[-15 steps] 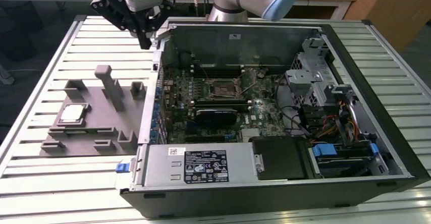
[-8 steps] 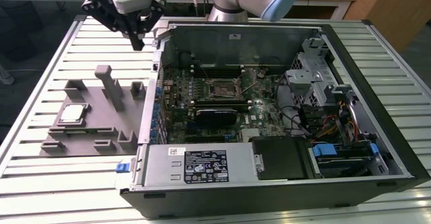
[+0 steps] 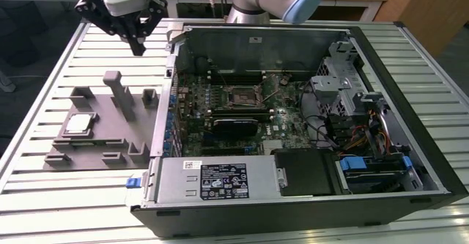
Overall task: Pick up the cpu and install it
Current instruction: 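Reach for the cpu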
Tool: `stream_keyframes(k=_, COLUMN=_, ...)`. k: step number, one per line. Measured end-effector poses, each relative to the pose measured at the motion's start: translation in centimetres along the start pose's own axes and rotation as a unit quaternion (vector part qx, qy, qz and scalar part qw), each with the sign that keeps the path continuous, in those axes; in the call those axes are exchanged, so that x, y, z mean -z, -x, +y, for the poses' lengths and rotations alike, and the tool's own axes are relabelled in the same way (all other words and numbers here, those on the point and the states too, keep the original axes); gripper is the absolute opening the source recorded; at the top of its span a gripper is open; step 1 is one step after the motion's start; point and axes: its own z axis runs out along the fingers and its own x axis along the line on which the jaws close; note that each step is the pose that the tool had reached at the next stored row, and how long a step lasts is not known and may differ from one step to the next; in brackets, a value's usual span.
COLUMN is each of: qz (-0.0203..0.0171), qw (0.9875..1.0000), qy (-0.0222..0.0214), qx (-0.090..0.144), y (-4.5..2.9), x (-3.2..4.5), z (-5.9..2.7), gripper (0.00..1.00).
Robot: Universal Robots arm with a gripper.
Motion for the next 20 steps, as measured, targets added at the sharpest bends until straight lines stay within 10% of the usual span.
stream_keyframes(k=20, qz=-0.0001, qw=1.0, qy=0.0, qx=-0.002, y=-5.78, x=-1.02, z=0.18, gripper=0.11)
